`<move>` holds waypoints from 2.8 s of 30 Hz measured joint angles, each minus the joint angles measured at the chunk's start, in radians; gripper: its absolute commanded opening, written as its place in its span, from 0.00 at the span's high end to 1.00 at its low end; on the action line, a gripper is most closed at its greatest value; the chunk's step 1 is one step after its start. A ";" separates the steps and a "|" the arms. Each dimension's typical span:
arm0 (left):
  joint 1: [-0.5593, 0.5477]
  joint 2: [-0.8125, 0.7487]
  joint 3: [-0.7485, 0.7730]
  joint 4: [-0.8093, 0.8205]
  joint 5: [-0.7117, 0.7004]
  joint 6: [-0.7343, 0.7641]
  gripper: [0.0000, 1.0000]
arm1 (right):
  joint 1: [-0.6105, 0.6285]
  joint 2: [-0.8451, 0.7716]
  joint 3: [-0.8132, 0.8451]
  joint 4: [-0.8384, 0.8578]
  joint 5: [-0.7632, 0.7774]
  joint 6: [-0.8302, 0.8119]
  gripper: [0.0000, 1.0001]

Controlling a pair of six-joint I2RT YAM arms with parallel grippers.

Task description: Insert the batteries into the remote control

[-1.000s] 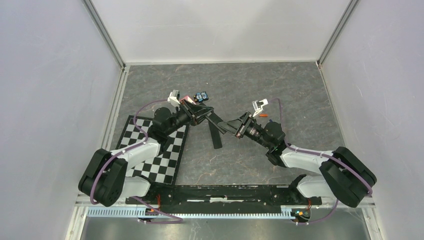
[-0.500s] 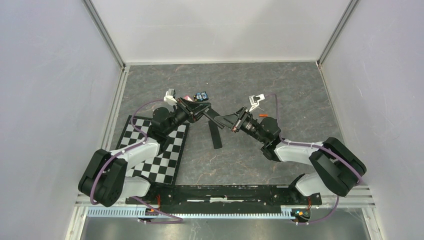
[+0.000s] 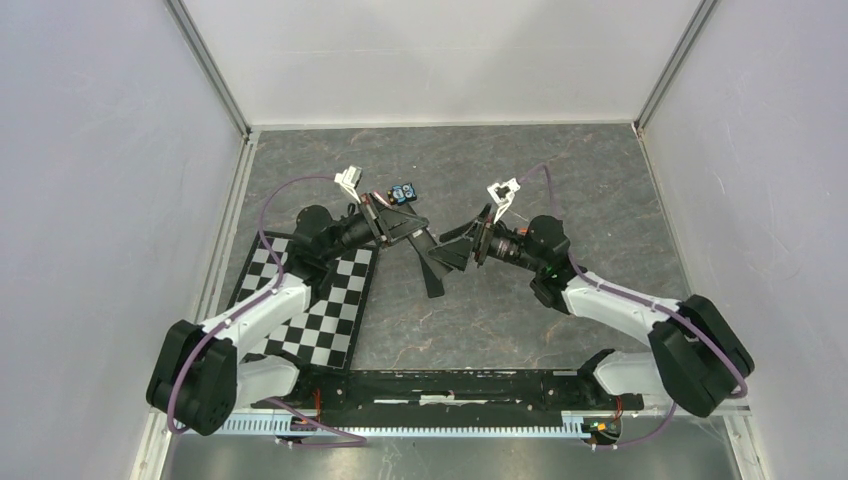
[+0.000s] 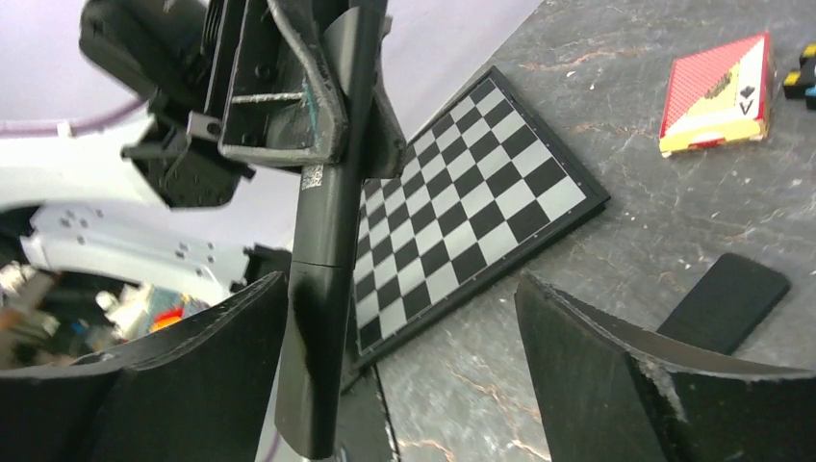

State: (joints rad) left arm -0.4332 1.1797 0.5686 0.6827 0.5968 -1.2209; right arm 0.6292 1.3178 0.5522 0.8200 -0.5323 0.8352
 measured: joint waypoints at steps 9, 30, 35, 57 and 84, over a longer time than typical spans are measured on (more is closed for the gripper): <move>0.002 -0.005 0.034 -0.005 0.183 0.144 0.98 | -0.006 -0.065 0.101 -0.214 -0.207 -0.275 0.16; 0.030 -0.057 0.030 0.038 0.243 0.252 0.86 | 0.052 0.100 0.148 -0.013 -0.313 -0.060 0.93; 0.031 -0.095 0.034 -0.043 0.203 0.296 0.33 | 0.054 0.104 0.163 -0.041 -0.300 -0.072 1.00; 0.010 -0.258 0.137 -0.776 -0.406 0.519 0.00 | -0.193 0.342 0.566 -0.997 0.962 -0.750 1.00; 0.010 -0.130 0.151 -0.869 -0.403 0.542 0.00 | -0.305 0.545 0.513 -0.978 1.086 -0.934 0.53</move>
State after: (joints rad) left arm -0.4229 1.0496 0.7193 -0.1860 0.1940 -0.6792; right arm 0.3244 1.8626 1.0649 -0.1585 0.5537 -0.0990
